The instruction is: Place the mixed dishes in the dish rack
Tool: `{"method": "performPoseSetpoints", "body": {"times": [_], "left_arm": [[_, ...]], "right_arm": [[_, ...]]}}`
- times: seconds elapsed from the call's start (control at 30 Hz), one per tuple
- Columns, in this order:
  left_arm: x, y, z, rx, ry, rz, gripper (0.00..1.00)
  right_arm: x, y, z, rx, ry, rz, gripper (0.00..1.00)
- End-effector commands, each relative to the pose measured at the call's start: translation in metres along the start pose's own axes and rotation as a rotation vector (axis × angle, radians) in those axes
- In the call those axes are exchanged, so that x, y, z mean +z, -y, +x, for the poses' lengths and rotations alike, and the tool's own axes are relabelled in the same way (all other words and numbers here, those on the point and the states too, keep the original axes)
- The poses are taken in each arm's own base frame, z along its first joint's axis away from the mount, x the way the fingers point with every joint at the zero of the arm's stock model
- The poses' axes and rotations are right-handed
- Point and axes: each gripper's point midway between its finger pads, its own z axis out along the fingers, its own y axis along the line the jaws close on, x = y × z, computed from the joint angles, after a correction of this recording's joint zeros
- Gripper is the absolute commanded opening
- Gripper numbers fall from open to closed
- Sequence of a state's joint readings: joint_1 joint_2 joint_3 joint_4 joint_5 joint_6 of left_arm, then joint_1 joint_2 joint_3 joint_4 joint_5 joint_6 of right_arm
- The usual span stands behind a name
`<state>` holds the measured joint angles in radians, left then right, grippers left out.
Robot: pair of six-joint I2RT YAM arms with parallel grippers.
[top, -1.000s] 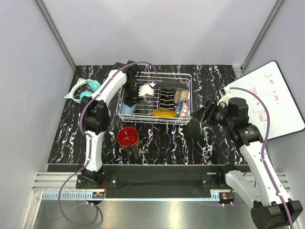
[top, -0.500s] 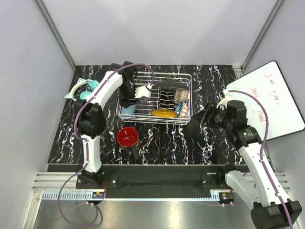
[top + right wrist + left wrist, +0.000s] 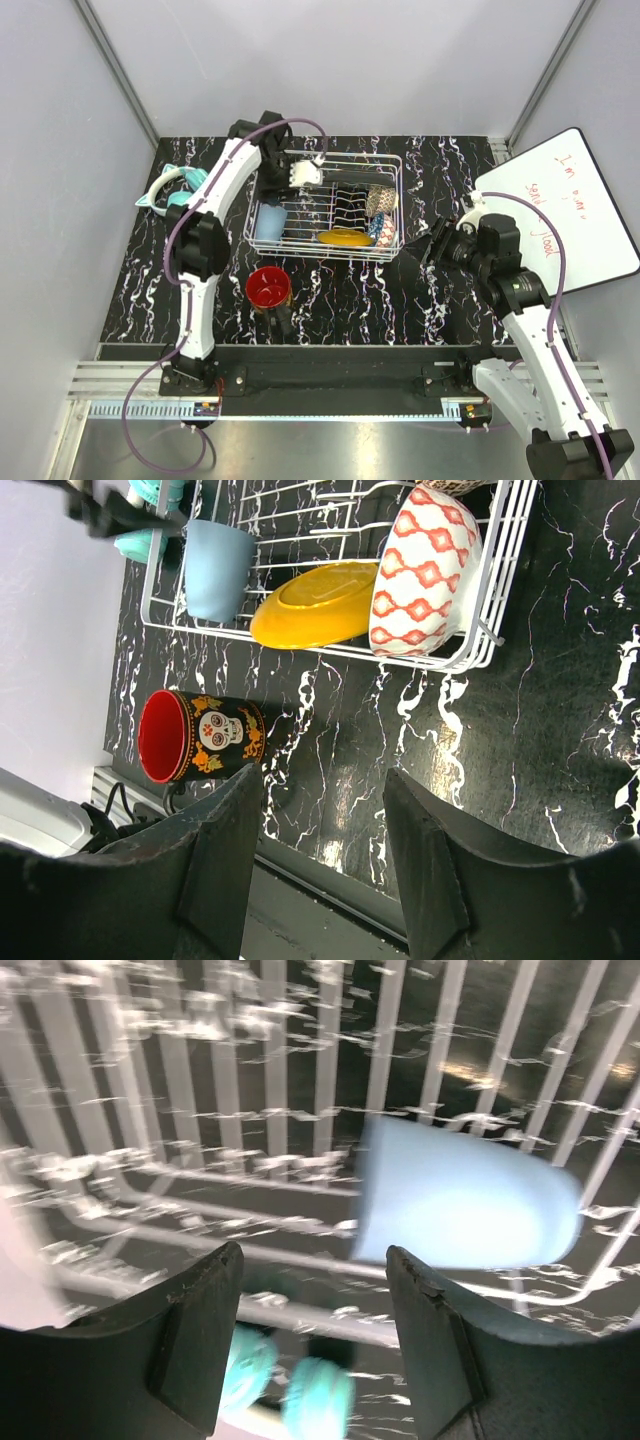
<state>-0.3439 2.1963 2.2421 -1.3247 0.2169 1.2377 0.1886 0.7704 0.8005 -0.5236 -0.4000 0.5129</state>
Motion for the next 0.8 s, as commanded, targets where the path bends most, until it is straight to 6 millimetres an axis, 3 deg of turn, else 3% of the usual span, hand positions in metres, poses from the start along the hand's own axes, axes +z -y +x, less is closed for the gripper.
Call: {"method": "performPoseSetpoints", "body": {"times": [0.0, 0.13, 0.3, 0.77], "left_arm": [[0.009, 0.087, 0.028, -0.040, -0.105, 0.329, 0.63], [0.007, 0.101, 0.031, -0.042, -0.101, 0.364, 0.63], [0.007, 0.104, 0.031, -0.044, -0.109, 0.367, 0.63], [-0.024, 0.128, 0.043, -0.015, -0.157, 0.348, 0.62]], "right_arm": [[-0.002, 0.006, 0.000, -0.002, 0.012, 0.031, 0.60], [0.001, 0.010, 0.002, 0.004, 0.001, 0.040, 0.60], [0.003, 0.011, 0.004, 0.005, -0.007, 0.045, 0.60], [0.005, 0.019, 0.007, -0.002, -0.012, 0.066, 0.59]]}}
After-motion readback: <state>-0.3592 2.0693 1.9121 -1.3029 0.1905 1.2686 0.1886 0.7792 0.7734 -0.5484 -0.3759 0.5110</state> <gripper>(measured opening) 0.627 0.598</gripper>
